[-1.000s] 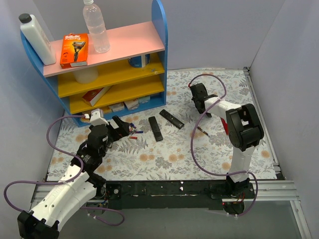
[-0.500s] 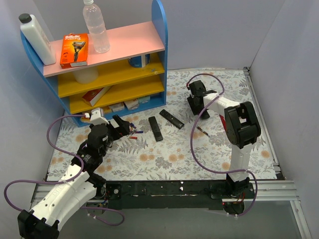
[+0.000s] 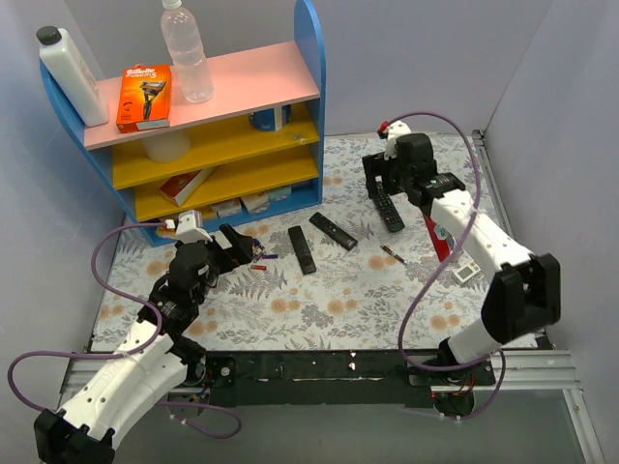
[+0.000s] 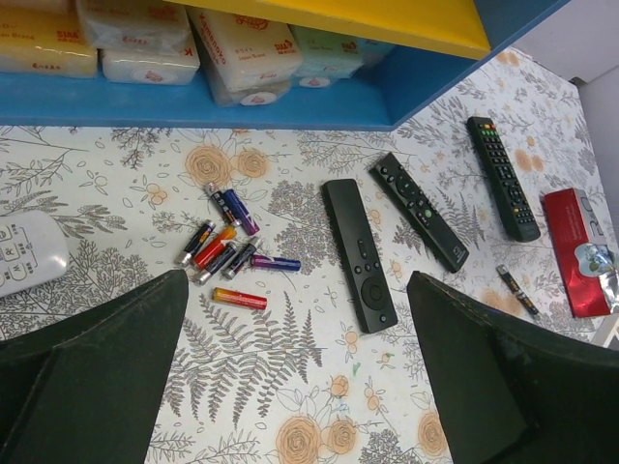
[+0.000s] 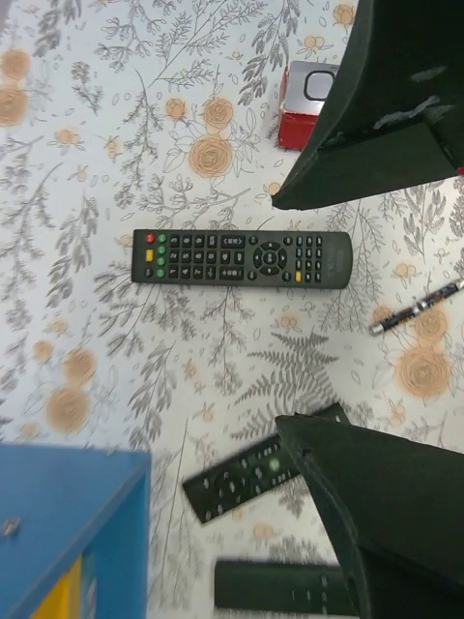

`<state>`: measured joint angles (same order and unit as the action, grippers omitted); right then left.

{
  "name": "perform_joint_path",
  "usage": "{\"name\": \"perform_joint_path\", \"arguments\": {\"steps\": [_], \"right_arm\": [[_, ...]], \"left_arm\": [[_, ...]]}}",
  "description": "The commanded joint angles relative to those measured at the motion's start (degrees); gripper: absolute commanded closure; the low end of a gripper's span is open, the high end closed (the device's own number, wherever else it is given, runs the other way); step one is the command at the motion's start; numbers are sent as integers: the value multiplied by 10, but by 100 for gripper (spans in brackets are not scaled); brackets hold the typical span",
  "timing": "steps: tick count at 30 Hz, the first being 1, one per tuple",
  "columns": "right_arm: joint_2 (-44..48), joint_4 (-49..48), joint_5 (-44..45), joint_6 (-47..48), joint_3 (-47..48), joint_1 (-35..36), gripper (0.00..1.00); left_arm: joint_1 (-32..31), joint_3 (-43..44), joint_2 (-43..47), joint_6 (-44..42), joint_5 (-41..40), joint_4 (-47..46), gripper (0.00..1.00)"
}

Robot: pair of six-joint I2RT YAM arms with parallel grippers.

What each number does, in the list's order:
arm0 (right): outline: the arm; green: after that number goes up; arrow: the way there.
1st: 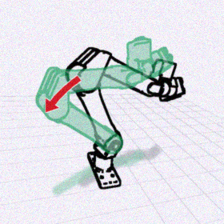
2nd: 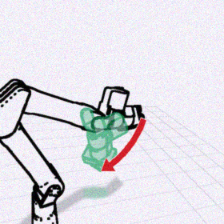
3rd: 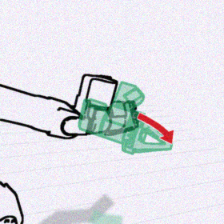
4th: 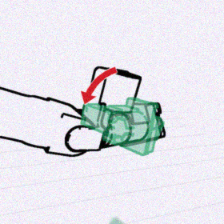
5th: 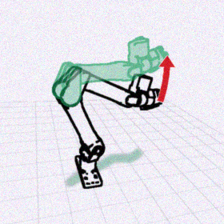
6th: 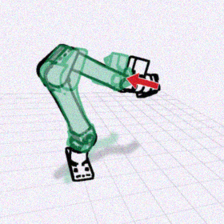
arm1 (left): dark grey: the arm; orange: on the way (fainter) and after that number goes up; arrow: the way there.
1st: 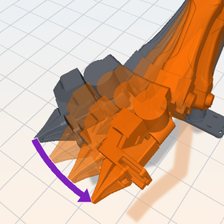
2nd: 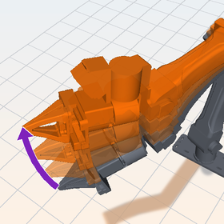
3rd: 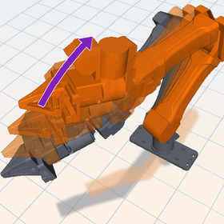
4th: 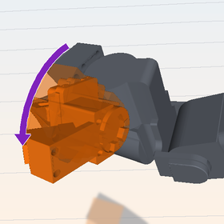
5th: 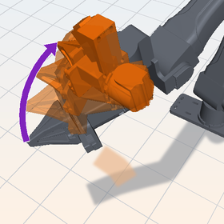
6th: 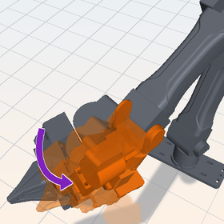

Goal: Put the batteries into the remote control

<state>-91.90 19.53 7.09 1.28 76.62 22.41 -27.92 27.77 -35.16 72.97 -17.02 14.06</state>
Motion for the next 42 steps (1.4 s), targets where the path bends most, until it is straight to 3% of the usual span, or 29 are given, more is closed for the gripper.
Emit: {"name": "perform_joint_path", "arguments": {"steps": [1,5,15,19,23,26,33,42], "right_arm": [[112,-102,-23,-51,-90,-1,7],[226,-148,-33,-92,-160,-7,5],[451,-165,-26,-71,-320,-8,3],[533,-181,36,-97,-384,-7,3],[615,-256,86,-117,-457,-4,2],[632,-272,64,-126,-489,-2,2],[593,-198,6,-109,-446,-2,2],[544,-168,15,-150,-431,-2,2]], "left_arm": [[0,-1,16,-5,13,-11,2],[-1,9,11,0,20,-6,2],[0,37,-51,84,59,9,2],[-1,57,-69,116,66,39,2],[-1,83,-85,129,51,68,2],[-1,91,-85,131,40,76,2],[-1,105,-103,99,30,74,2],[-1,93,-149,26,96,40,2]]}}
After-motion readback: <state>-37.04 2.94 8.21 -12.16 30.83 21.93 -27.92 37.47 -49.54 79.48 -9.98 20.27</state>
